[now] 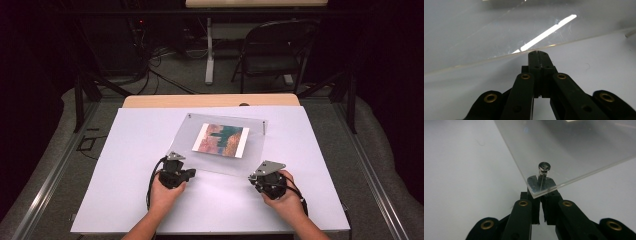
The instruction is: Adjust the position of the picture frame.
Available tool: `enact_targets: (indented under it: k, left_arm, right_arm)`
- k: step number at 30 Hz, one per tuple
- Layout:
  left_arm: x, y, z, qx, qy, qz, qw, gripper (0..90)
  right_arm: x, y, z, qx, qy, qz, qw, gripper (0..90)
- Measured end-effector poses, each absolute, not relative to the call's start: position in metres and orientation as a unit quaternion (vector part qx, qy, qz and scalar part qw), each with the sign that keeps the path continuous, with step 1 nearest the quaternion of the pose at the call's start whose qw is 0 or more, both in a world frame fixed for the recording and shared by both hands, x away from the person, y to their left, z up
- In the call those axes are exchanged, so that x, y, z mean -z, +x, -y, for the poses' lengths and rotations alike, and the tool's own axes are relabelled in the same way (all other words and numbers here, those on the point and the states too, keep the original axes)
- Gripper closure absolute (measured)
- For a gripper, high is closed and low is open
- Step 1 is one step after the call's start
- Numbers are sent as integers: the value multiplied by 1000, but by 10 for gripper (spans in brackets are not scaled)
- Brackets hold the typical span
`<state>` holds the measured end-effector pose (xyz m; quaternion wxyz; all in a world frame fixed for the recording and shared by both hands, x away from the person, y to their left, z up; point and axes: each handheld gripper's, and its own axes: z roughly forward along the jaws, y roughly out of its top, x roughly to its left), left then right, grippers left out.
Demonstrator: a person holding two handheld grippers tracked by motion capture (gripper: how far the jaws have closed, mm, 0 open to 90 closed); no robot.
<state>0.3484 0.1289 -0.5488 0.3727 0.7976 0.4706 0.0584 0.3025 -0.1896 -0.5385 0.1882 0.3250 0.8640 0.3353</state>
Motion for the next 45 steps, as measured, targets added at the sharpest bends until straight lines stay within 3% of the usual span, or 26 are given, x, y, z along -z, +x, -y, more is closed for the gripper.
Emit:
enact_targets:
  k: [24,34,39,42,45]
  left_arm:
    - [553,392,-148,-62,777,-523,345,900]
    - [552,388,-151,-73,776,-516,354,900]
    - [544,368,-157,-75,779,-502,368,801]
    - [535,350,-161,-80,780,-487,384,688]
    - [529,327,-162,-84,789,-465,394,626]
  right_arm:
    - [542,278,102,-371,294,-871,126,859]
    - [544,282,89,-385,296,-867,113,831]
    - [535,276,106,-395,287,-865,117,727]
    - [528,272,130,-406,295,-856,124,690]
    - [523,272,156,-402,309,-848,155,675]
